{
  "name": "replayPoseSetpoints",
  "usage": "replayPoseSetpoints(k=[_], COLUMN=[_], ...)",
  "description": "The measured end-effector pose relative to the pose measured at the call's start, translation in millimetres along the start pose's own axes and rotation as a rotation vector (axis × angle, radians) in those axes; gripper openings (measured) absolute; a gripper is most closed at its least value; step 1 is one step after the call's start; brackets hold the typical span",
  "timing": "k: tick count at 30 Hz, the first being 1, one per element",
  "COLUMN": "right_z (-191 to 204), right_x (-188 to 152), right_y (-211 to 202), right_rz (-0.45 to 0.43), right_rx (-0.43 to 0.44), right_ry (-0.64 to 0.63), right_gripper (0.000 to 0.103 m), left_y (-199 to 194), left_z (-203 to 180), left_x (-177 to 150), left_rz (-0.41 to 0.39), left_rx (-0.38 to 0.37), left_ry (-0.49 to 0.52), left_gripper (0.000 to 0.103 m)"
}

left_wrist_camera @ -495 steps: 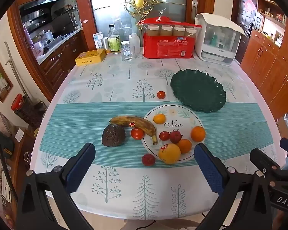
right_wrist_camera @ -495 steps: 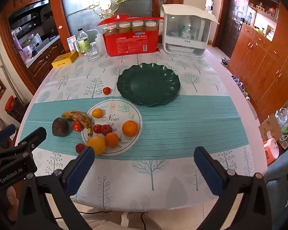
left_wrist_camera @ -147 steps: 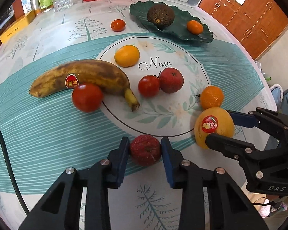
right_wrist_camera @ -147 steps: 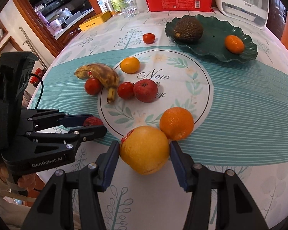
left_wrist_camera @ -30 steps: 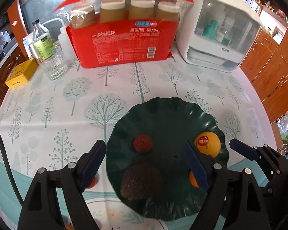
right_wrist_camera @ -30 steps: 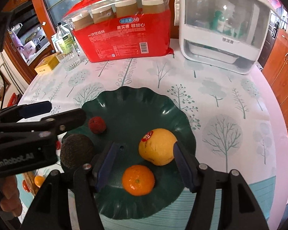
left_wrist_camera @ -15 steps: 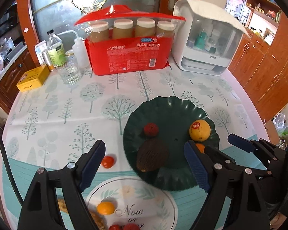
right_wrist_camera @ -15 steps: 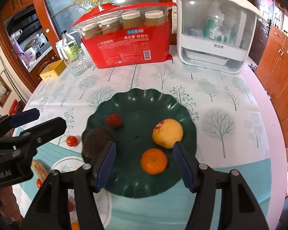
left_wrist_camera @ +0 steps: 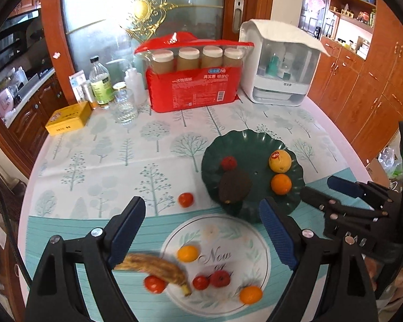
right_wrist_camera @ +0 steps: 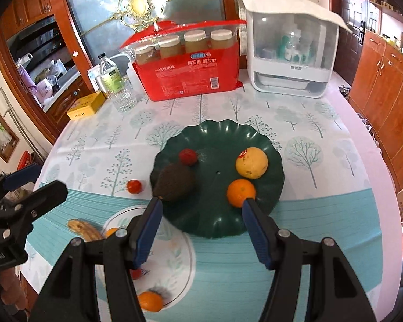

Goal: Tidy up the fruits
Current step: 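Withdraw both grippers back toward the white plate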

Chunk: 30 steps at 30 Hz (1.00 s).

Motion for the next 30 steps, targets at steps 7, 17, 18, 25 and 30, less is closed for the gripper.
replayPoseSetpoints(k=[7, 17, 18, 25, 30], right_z=[22.5, 51.7, 53.0, 55.7, 59.1], right_x=[-12.5, -48.8, -52.9, -89.4, -117.5], right_y=[-30.2, -42.9, -42.2, -28.4, -14.4], right_rz=[-0.04, -0.034, -0.029, 0.035, 0.1], right_rx=[-0.011, -0.03, -0.034, -0.049, -0.04], right_ry=[0.017, 0.035, 0.038, 0.086, 0.093], right_gripper=[0.062, 0.062, 0.062, 0.062, 0.062], left_y=[-32.7, -45.0, -44.6, -27.1, -2.7], left_z=[25.9, 61.9, 63.9, 85.7, 93.6], left_x=[-19.6, -63.0, -66.2, -99.0, -125.3], left_rz=[-0.032, -0.017, -0.014, 0.053, 0.124], left_rx=[-0.007, -0.013, -0.011, -0.003, -0.019], left_ry=[0.002, 0.011, 0.013, 0.029, 0.036], left_gripper=[0.087, 0.088, 0.088, 0.088, 0.088])
Point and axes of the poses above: each gripper's, at about its wrist camera, not at the fingertips, and y roughly the way its jaws point, z to its left, x to its top, the point moved 9 cm from there along y, roughly the way its jaws point, and after that the axes turned 4 degrees about x, right-handed, at the moved point
